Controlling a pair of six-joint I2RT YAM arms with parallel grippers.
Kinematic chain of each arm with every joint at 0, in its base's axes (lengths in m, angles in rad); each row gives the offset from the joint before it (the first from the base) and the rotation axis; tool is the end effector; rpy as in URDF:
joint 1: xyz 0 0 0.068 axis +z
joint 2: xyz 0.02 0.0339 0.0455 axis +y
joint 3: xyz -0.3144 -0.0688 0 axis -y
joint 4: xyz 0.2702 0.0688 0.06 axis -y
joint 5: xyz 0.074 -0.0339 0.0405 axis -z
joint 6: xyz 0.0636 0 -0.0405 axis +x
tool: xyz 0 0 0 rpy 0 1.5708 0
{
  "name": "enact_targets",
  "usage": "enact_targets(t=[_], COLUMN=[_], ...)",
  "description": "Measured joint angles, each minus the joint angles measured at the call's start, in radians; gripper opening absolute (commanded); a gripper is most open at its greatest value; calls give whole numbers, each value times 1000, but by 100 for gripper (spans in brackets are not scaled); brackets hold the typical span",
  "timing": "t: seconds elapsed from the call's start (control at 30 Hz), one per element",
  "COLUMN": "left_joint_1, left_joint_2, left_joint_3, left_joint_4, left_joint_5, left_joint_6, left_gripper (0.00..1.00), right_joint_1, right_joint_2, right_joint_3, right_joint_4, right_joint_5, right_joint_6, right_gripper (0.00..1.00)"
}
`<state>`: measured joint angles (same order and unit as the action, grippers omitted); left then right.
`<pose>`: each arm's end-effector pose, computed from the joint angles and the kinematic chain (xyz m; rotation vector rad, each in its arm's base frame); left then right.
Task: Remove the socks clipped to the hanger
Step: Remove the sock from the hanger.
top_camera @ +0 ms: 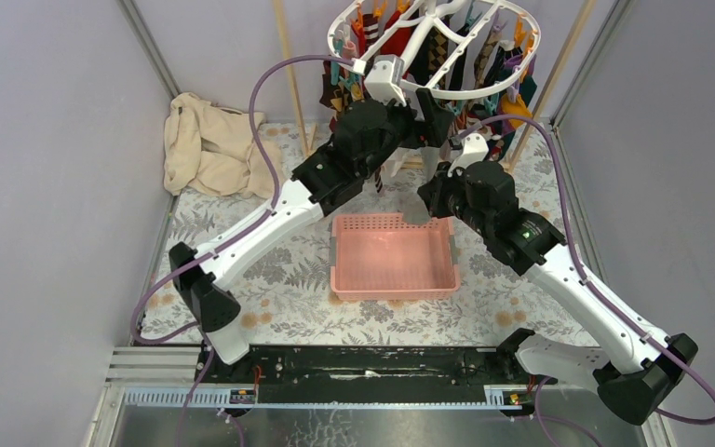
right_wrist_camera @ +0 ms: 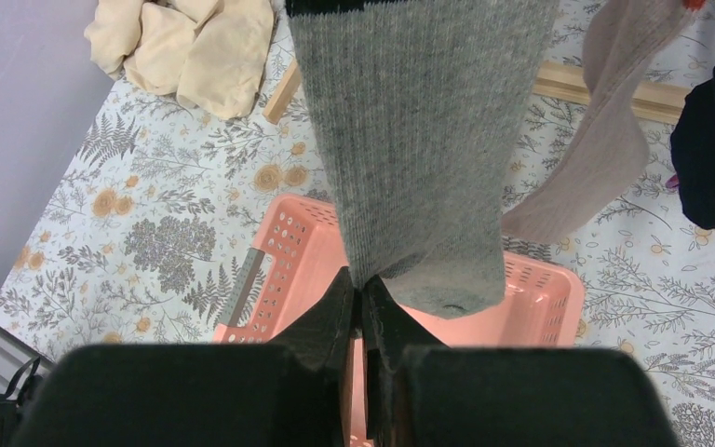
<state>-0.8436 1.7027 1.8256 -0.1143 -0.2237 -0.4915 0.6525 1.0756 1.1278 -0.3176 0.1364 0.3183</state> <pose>0.3151 -0.3329 0.5190 0.1030 1.6272 -0.8687 0.2194 0.1568 0.4282 -0.2144 1.8575 0.5532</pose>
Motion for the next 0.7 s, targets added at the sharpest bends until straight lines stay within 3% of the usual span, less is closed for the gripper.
enact_targets(t=[0.27, 0.7], left_joint_1=[0, 24], left_joint_2=[60, 65], left_joint_3=[47, 59], left_joint_4=[-13, -5], left_joint_5=[-29, -31], left_joint_6=[17, 17], left_gripper=[72, 62], right_joint_1=[0, 0], right_joint_2=[-2, -18], right_joint_3=[0, 0], right_joint_4=[0, -1], right_joint_5=[-8, -8], right_joint_6=[0, 0], right_gripper=[0, 0])
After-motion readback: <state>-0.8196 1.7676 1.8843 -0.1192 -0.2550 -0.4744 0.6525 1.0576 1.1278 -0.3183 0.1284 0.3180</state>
